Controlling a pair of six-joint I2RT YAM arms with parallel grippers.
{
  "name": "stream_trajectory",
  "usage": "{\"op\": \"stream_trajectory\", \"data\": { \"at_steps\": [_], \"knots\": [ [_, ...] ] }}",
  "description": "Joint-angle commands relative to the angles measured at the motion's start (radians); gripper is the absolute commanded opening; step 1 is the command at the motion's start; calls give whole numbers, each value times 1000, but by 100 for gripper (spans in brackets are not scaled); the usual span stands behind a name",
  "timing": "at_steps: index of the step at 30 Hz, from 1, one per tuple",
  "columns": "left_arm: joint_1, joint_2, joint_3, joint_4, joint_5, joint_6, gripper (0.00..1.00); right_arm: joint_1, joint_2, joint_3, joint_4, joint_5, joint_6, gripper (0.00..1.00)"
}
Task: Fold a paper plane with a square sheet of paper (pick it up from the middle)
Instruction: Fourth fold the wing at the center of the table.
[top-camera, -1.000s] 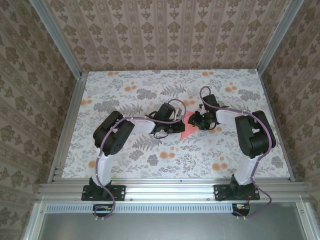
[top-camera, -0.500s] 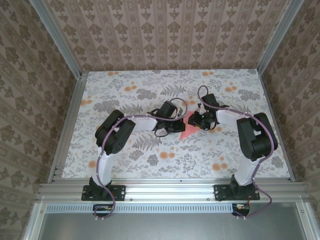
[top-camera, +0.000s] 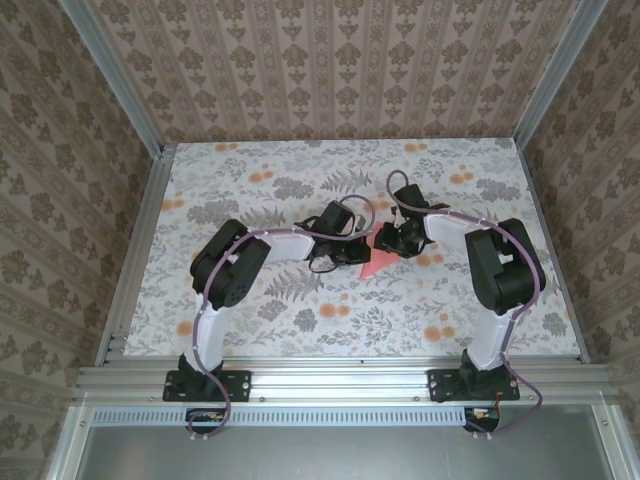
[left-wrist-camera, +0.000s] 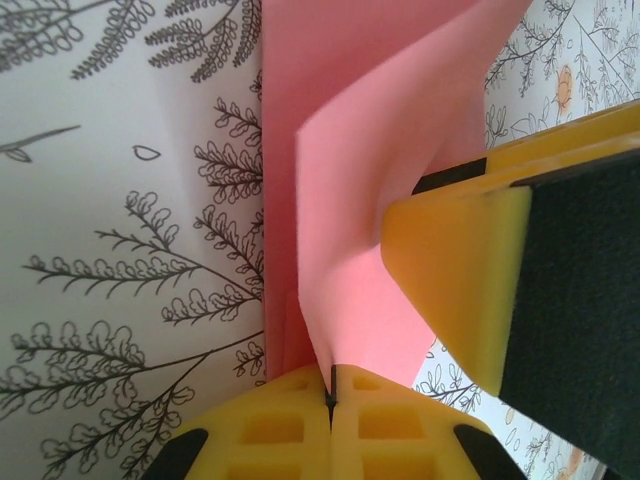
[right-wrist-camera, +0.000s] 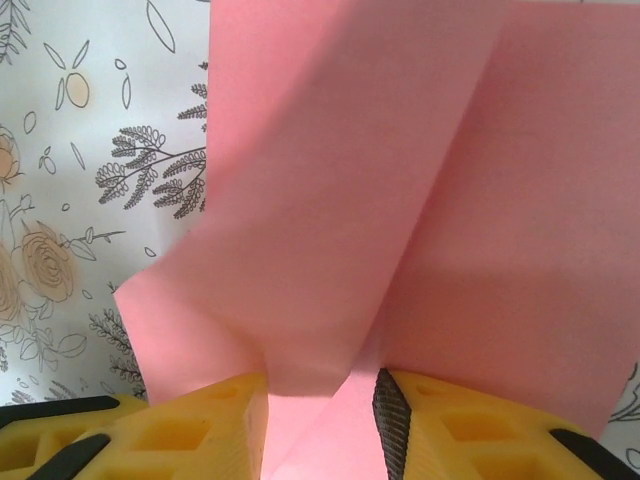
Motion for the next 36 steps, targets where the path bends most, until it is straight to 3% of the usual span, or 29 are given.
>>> {"op": "stream_trajectory", "data": {
  "at_steps": [1, 9, 18, 26, 36],
  "knots": [
    [6, 35, 22, -37, 17, 25, 7, 1, 54, 18, -105, 103, 16, 40],
    [9, -9, 12, -1, 25, 11, 18, 23, 111, 54, -195, 194, 57, 35],
    [28, -149, -133, 128, -19, -52, 29, 35, 146, 74, -227, 223, 94, 28],
    [24, -164, -215, 303, -39, -118, 26, 35, 150, 73, -232, 232, 125, 26],
    [2, -109, -206, 391, 38, -129, 25, 34, 153, 69, -238, 238, 154, 23]
  ]
}}
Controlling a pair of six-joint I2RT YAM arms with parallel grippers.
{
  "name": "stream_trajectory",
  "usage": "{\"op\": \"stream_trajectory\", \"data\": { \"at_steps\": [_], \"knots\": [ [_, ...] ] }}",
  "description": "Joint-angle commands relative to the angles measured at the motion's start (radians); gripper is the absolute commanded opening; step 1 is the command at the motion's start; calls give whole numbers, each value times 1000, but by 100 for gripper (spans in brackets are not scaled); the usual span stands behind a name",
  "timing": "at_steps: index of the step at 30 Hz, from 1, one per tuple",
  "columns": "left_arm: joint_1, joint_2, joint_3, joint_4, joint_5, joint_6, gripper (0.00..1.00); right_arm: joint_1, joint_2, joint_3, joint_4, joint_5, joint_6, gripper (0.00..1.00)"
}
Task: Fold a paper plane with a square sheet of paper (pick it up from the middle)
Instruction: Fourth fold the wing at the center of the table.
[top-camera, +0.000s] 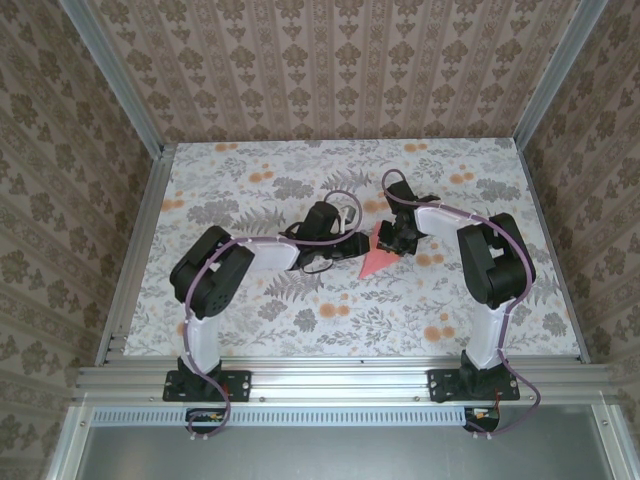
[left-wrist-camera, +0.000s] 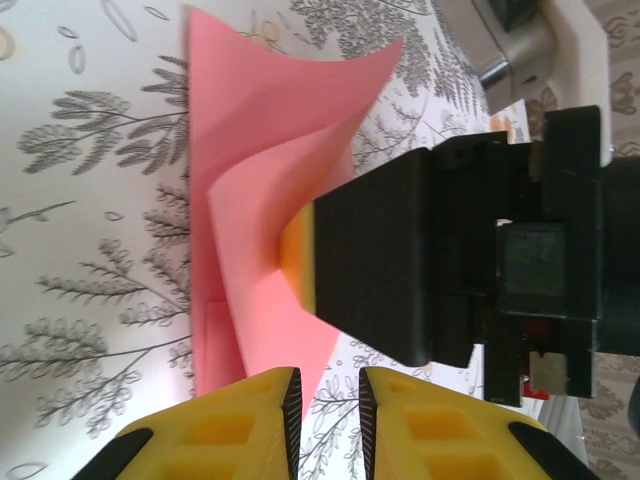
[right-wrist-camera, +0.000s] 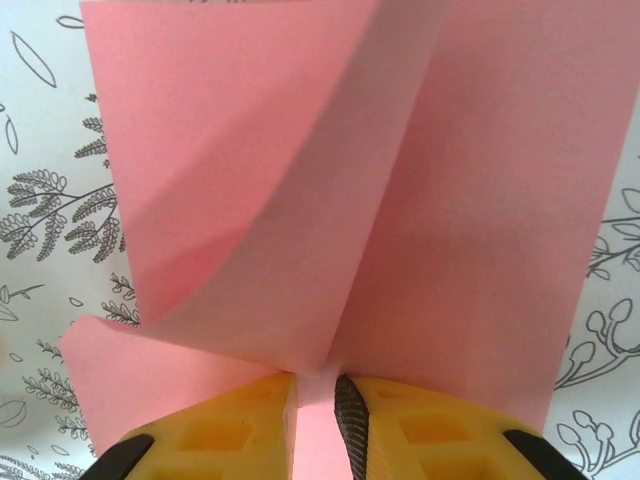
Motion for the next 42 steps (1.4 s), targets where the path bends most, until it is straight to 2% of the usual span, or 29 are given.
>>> {"op": "stream_trajectory", "data": {
  "at_steps": [1, 10, 20, 31, 38, 42],
  "knots": [
    [-17, 28, -7, 46, 43, -6, 25, -5, 86, -42, -84, 100, 30, 23],
    [-26, 42, -26, -19, 39, 24, 24, -13, 76, -55, -78, 85, 47, 23],
    [-26, 91, 18, -87, -1, 43, 13, -37, 26, -97, -23, 34, 46, 25],
    [-28, 113, 57, -155, 10, 75, 9, -54, -46, -114, 109, -121, -36, 36],
    [-45, 127, 116, -325, -36, 146, 6, -65, -118, -67, 74, -58, -124, 44],
    [-56, 134, 140, -393, -55, 179, 6, -73, -93, -22, 34, -29, -170, 45]
  ]
}}
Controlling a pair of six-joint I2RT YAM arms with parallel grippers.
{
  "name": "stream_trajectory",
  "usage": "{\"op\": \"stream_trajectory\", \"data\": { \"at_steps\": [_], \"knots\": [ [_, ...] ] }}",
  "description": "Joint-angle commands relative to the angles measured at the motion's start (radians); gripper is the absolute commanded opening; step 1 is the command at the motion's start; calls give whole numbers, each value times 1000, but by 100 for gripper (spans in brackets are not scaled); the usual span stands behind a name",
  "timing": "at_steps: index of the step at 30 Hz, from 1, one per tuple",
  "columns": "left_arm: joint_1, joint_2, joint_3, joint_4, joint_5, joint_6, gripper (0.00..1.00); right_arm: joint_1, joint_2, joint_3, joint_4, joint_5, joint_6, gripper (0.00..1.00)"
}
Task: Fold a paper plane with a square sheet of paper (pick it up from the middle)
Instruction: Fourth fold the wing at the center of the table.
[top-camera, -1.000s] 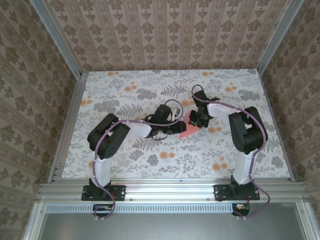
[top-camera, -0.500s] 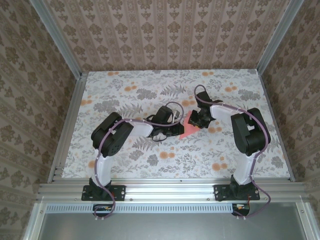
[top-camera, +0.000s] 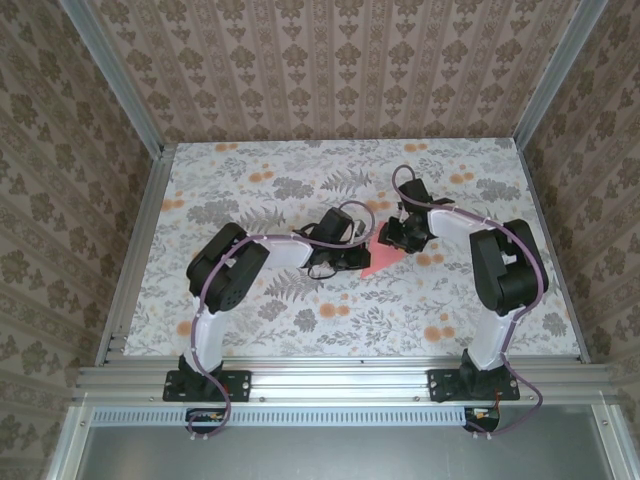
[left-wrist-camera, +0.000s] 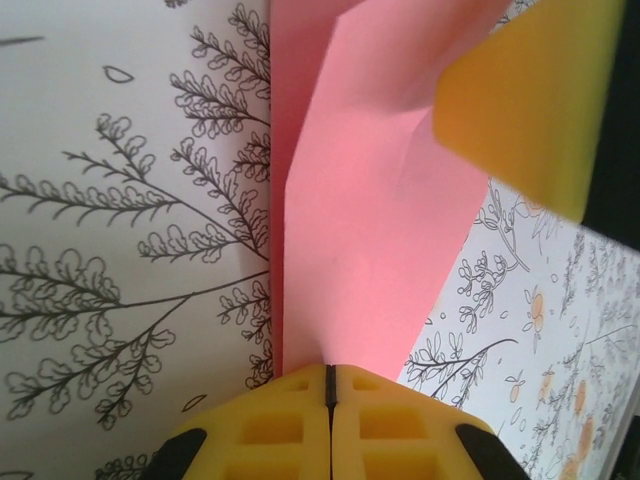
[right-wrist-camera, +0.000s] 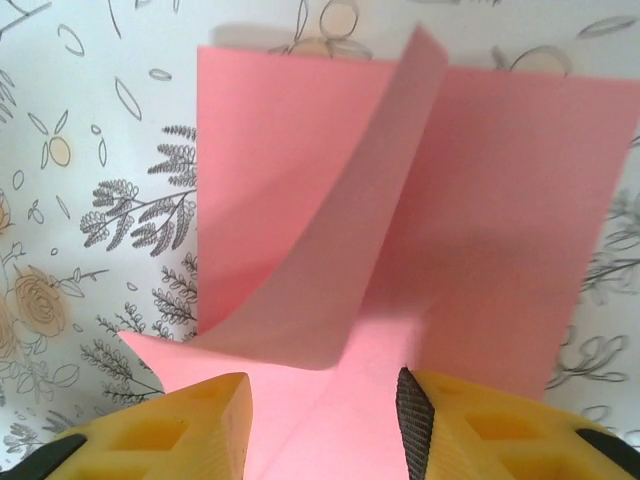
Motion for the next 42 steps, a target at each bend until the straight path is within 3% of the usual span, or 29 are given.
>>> {"op": "stream_trajectory", "data": {
  "at_steps": [1, 8, 20, 33, 42],
  "knots": [
    [-15, 36, 21, -134, -34, 64, 6, -11, 3, 54, -66, 55, -70, 45],
    [-21, 49, 42, -155, -28, 77, 6, -18, 94, 146, -124, 25, -115, 46],
    [-23, 49, 38, -157, -28, 72, 6, -39, 135, 162, -176, 146, -90, 35],
    [-23, 40, 35, -156, -29, 70, 7, -44, 161, 178, -194, 163, -80, 24],
    [-8, -19, 43, -57, 9, 29, 15, -43, 173, 195, -214, 161, -85, 20]
  ]
}}
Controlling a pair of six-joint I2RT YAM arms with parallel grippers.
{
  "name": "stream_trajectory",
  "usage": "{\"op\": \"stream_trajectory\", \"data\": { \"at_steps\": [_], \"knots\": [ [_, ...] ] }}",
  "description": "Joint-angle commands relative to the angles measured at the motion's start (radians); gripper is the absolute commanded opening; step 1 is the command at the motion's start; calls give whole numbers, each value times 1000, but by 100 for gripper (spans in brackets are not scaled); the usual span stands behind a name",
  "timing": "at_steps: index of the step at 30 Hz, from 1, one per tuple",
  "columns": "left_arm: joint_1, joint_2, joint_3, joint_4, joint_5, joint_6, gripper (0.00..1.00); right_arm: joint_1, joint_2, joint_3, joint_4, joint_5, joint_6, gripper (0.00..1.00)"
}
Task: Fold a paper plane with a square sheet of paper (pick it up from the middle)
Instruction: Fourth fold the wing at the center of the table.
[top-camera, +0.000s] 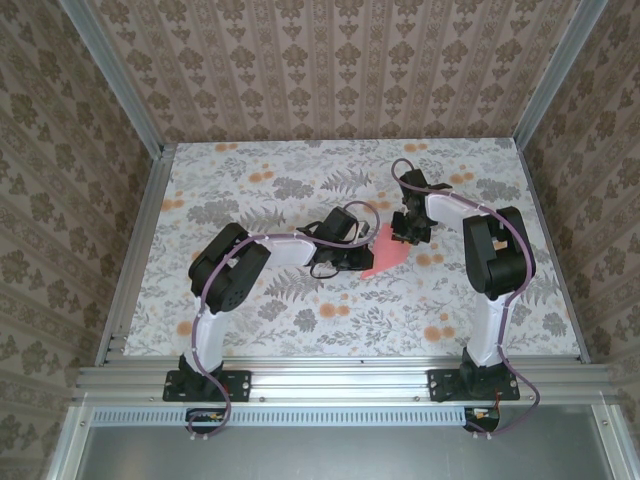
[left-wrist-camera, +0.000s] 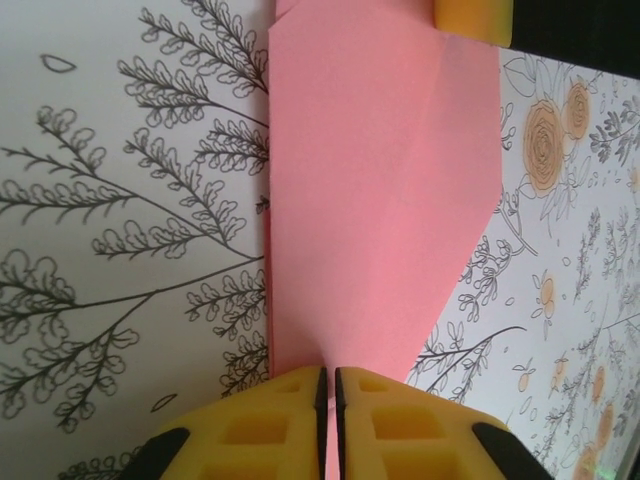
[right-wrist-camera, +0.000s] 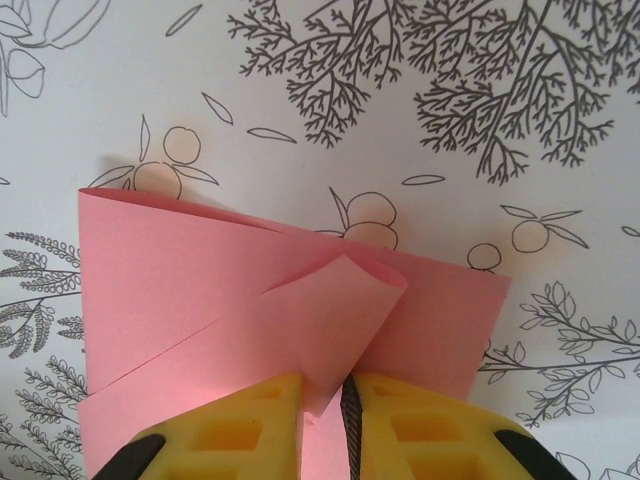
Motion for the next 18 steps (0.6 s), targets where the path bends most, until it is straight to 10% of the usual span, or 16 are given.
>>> {"op": "stream_trajectory", "data": {
  "at_steps": [1, 18],
  "knots": [
    [8, -33, -2, 44, 25, -39, 17, -7, 35, 17, -37, 38, -3, 20],
    [15, 87, 106, 115, 18, -115, 14, -7, 36, 16, -40, 34, -5, 20]
  ]
}}
